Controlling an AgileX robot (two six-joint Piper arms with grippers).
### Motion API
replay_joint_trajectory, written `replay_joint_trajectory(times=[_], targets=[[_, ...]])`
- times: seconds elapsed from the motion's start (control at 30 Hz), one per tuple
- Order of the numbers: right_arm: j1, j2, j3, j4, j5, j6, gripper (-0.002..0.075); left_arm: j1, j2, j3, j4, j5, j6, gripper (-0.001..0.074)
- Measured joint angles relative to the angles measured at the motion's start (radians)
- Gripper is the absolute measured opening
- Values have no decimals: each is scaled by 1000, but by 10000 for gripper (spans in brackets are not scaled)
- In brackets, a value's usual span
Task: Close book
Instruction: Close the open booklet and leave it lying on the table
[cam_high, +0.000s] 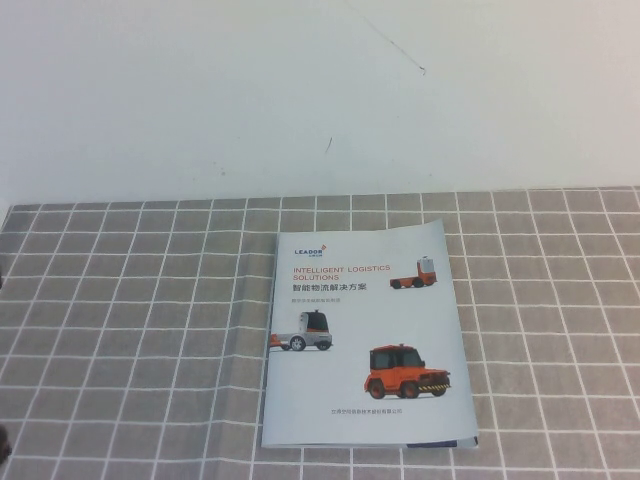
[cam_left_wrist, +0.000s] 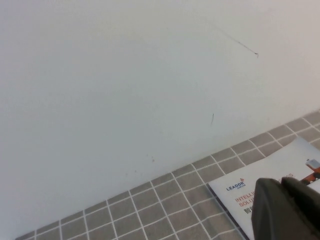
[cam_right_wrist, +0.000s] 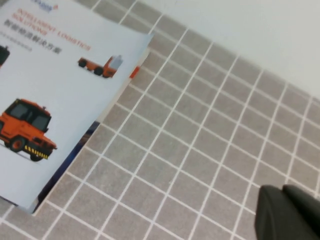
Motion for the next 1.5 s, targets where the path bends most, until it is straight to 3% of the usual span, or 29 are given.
replay_joint_trajectory(times=[0.3, 0.67, 1.5], targets=[[0, -416, 240, -46, -36, 79, -3, 0, -342, 298, -9, -58, 28, -4], [0, -737, 443, -48, -22, 127, -3, 0, -448, 405, -25, -71, 28, -4], [0, -770, 485, -48, 54, 138, -3, 0, -448, 407, -27, 99, 28, -4]])
